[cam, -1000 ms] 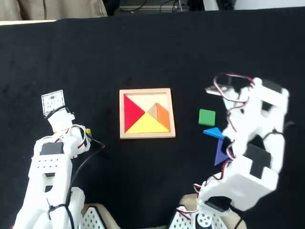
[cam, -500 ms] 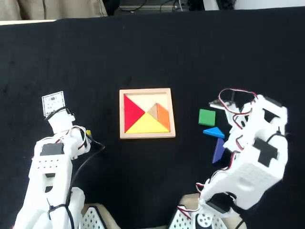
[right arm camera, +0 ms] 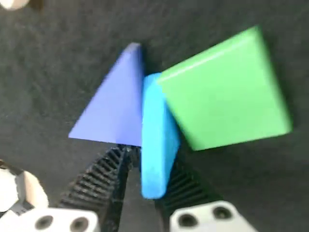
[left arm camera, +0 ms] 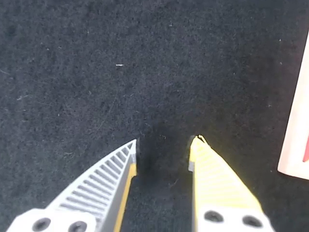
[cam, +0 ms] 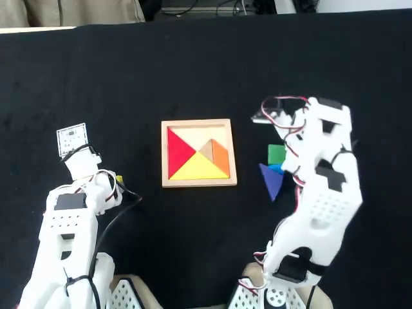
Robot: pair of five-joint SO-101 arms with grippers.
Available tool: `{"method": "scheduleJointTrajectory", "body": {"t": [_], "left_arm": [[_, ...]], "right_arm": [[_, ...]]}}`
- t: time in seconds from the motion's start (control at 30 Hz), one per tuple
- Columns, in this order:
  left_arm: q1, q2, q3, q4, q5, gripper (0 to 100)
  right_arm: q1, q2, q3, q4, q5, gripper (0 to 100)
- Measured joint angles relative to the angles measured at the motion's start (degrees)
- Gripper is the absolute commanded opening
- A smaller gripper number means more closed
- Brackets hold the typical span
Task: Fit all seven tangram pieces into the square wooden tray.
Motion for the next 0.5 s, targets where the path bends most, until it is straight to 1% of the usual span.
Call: {"method": "scheduleJointTrajectory", "body": {"t": [0.07, 0.23, 0.3, 0.4, 0.5], "left_arm": [[0.0, 0.0, 0.0, 0.0, 0.0, 19], [0.0, 0.0, 0.0, 0.0, 0.0, 19], [0.0, 0.0, 0.0, 0.0, 0.0, 19], [0.0, 0.0, 0.0, 0.0, 0.0, 19], [0.0, 0.0, 0.0, 0.0, 0.0, 19]], "right_arm": [[-0.5, 3.1, -4.3, 0.3, -1.0, 1.1], [-1.8, 6.2, -14.1, 3.1, -10.9, 1.1], [-2.5, 6.2, -17.4, 4.3, -13.7, 1.1], [-3.2, 4.7, -19.2, 8.4, -14.8, 1.1], [-3.3, 0.2, -19.2, 12.2, -15.0, 1.1]]}}
